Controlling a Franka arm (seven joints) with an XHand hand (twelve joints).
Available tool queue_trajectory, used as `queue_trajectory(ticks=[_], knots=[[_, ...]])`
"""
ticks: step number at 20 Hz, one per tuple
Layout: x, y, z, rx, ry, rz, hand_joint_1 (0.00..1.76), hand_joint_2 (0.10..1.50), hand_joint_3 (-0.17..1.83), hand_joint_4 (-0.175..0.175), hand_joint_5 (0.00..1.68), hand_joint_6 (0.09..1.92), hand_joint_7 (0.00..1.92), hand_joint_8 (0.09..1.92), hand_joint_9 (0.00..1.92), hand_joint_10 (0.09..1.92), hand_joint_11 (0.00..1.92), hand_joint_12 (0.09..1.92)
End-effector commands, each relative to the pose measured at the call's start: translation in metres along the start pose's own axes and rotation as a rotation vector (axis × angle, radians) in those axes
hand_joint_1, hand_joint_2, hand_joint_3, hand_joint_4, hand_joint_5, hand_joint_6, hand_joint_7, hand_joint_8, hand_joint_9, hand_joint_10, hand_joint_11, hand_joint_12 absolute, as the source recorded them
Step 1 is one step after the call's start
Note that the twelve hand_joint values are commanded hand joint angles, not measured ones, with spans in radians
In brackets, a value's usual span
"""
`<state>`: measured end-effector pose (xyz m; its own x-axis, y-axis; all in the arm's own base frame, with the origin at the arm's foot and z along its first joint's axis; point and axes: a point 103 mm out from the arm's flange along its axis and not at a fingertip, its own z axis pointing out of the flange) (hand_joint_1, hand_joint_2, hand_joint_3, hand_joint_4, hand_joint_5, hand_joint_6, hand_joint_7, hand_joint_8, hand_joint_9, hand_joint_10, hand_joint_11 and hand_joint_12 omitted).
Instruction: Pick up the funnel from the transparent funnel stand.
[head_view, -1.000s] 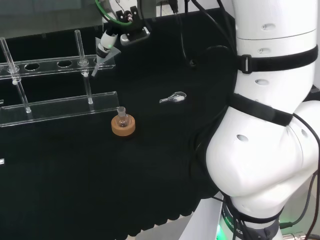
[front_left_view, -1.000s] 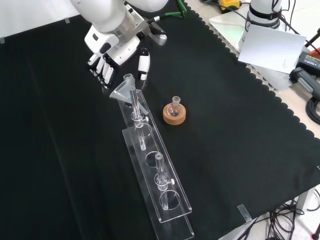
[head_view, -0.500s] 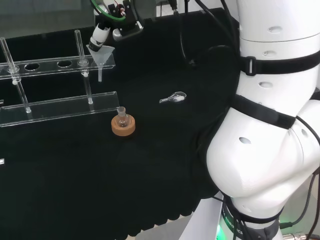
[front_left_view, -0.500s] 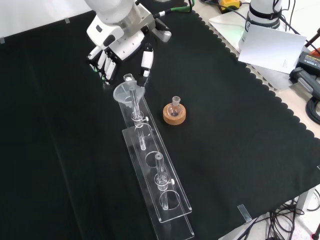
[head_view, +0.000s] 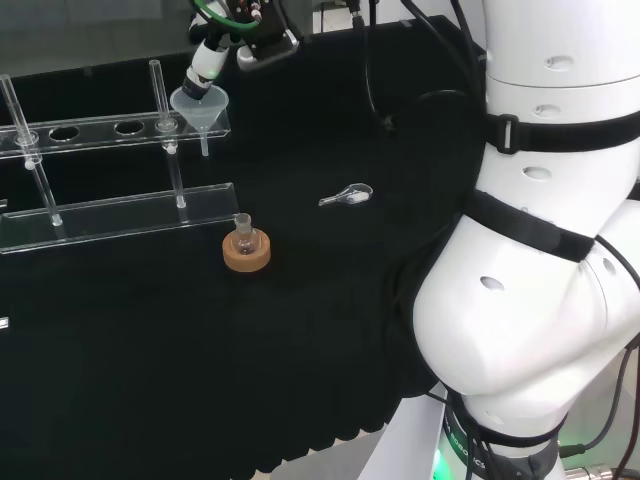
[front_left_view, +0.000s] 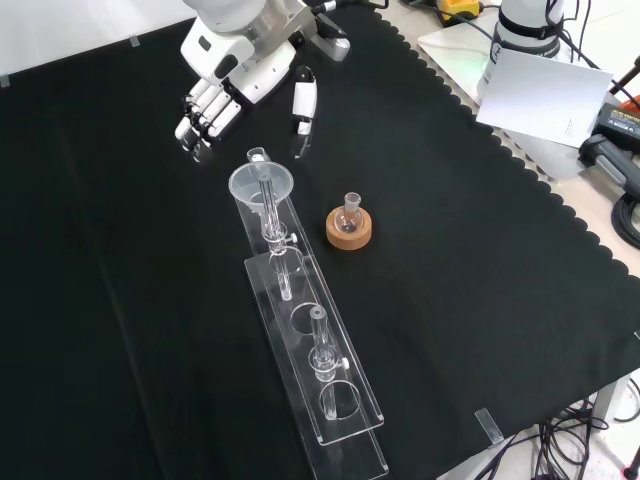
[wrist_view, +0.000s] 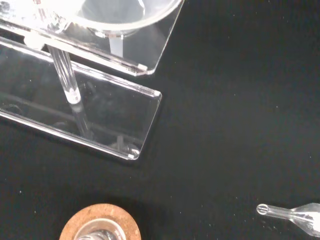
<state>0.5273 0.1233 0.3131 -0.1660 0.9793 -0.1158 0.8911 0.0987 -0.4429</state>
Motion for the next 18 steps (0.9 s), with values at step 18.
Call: queue_trajectory(ticks=[18], knots=[[0.029,0.034,0.042,0.070,-0.034,-0.013,0.54,0.62,0.00,0.008,0.00,0.09,0.00,0.09,0.00,0.09,0.00,0.83]])
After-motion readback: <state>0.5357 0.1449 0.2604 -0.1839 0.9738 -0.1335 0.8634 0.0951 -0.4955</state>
